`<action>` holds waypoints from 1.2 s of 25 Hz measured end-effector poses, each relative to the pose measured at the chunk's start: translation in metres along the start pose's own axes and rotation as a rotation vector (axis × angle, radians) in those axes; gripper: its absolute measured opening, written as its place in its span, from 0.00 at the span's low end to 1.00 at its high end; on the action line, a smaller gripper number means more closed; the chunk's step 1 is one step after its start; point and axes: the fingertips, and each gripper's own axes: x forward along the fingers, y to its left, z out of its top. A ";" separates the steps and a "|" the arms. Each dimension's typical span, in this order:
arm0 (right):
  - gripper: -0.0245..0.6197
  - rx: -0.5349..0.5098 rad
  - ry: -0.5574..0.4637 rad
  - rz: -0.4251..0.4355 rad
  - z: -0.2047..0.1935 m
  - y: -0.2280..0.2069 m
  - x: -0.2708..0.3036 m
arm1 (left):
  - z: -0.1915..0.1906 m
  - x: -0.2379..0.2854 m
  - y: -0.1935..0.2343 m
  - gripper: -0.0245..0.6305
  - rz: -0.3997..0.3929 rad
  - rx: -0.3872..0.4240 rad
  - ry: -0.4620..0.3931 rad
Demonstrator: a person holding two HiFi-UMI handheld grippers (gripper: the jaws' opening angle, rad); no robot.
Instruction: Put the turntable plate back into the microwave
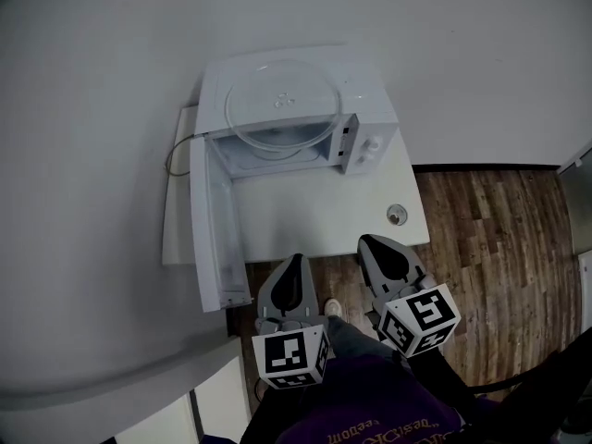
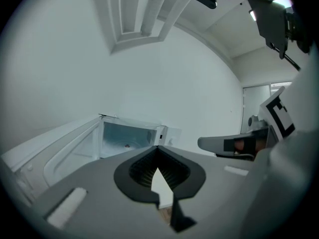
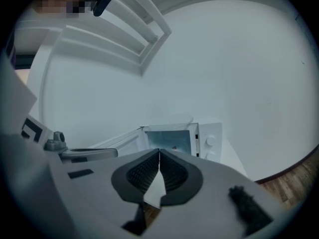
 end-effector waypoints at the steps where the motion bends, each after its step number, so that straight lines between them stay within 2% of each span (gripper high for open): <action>1: 0.05 -0.003 0.001 0.009 0.003 -0.004 0.005 | 0.003 0.006 0.001 0.04 0.010 -0.001 -0.003; 13: 0.05 -0.028 0.027 0.131 0.011 -0.024 0.059 | 0.007 0.058 -0.002 0.04 0.057 -0.028 -0.013; 18: 0.05 -0.014 0.020 0.153 0.018 -0.026 0.074 | 0.015 0.074 0.007 0.04 0.062 -0.026 -0.018; 22: 0.05 0.015 0.014 0.161 0.026 -0.027 0.088 | 0.020 0.093 0.012 0.04 0.019 -0.035 0.003; 24: 0.05 0.029 0.004 0.160 0.031 -0.027 0.095 | 0.022 0.103 0.017 0.04 0.003 -0.046 0.018; 29: 0.05 0.059 -0.001 0.142 0.035 -0.036 0.114 | 0.025 0.124 0.038 0.04 0.032 -0.104 0.035; 30: 0.05 0.080 -0.001 0.142 0.034 -0.038 0.118 | 0.025 0.128 0.041 0.07 0.028 -0.122 0.040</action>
